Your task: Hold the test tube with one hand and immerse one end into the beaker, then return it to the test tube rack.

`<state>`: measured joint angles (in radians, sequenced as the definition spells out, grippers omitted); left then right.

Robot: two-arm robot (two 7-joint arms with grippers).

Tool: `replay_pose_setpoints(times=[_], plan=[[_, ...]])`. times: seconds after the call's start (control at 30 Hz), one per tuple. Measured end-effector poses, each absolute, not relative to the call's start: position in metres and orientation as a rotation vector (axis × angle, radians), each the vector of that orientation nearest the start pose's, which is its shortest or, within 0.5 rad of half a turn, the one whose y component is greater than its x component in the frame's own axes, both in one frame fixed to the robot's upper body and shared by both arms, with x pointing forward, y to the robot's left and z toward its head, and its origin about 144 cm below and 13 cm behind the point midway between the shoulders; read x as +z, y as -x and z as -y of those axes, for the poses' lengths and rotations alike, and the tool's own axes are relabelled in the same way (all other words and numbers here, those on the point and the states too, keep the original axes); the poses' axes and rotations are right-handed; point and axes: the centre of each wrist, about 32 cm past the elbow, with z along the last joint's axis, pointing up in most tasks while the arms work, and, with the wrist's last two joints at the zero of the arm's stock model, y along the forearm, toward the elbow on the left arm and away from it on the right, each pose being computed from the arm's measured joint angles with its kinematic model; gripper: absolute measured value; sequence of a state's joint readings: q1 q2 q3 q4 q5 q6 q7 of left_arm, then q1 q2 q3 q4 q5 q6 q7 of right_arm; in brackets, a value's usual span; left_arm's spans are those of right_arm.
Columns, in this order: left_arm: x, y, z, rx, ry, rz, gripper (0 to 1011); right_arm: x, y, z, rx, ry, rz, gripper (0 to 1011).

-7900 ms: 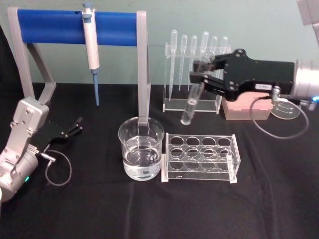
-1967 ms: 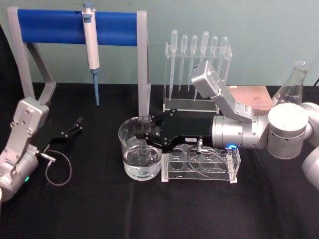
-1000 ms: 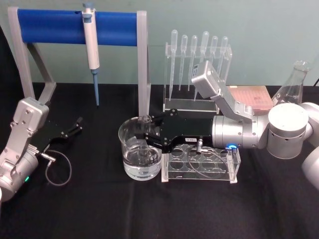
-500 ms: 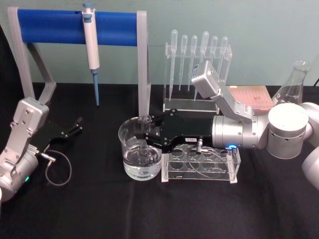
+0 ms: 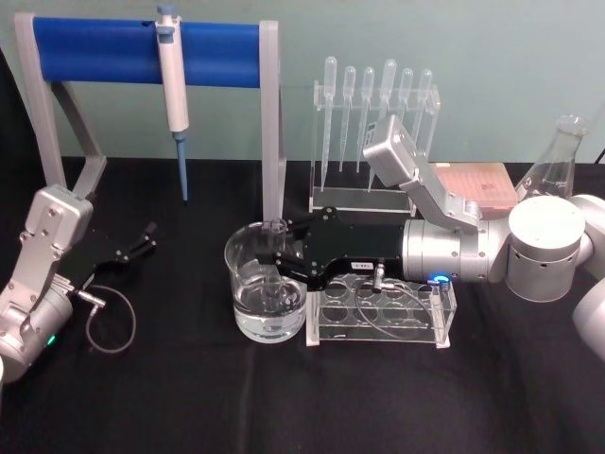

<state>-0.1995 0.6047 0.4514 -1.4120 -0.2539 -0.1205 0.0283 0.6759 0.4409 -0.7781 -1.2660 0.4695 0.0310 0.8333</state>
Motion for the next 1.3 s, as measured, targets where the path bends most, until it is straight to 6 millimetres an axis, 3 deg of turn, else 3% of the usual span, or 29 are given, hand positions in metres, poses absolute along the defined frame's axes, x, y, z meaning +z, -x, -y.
replay_pose_setpoints(times=[1.3], plan=[[1.1398,-0.4886,-0.3097,1.248,-0.304,0.285,1000,1.2288,-0.5853,0.1982,-0.241,0.247,0.126,239]])
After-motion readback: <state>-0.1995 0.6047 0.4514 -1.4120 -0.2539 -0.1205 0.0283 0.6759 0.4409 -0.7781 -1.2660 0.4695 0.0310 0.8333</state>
